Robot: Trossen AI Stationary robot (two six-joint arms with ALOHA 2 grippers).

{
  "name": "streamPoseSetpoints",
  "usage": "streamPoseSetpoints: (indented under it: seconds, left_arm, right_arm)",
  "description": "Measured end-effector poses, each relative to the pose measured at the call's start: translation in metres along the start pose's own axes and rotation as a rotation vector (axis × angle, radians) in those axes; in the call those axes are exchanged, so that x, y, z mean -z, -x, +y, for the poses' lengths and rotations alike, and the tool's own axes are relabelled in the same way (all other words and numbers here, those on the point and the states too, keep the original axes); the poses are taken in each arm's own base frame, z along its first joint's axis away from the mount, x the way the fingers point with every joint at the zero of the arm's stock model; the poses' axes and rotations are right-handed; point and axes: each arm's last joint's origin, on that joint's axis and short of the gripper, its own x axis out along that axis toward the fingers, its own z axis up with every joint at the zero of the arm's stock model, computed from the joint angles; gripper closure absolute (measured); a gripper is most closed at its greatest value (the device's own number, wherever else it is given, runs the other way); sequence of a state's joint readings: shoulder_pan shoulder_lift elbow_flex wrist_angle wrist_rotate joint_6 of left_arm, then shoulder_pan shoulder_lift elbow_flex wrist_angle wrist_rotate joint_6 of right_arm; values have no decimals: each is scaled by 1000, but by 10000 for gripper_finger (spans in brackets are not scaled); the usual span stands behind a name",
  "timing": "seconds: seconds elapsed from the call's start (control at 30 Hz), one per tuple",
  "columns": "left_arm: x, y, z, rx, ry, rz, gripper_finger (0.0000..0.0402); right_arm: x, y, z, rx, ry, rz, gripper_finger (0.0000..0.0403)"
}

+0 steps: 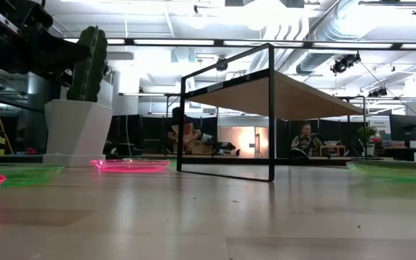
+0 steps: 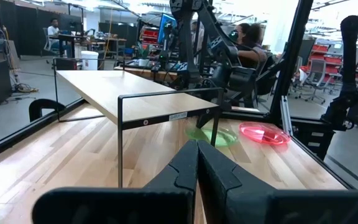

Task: Place and stack plates onto a shelf
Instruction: Put the bottom right green plate on the shelf

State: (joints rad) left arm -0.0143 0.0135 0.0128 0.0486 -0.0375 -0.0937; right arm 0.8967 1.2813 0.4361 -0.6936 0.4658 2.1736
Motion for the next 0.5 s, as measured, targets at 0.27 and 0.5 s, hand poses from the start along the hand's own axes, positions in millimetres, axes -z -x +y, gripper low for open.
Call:
streamPoseSetpoints:
  seconds: [0.27, 0.5]
  left_arm:
    - [0, 0, 0, 1, 0, 0, 401]
    - [0, 0, 0, 0, 0, 0, 401]
  right_arm:
    - [-8, 24, 8, -184, 9, 134, 402]
    - [-15, 47, 18, -428, 85, 239, 403]
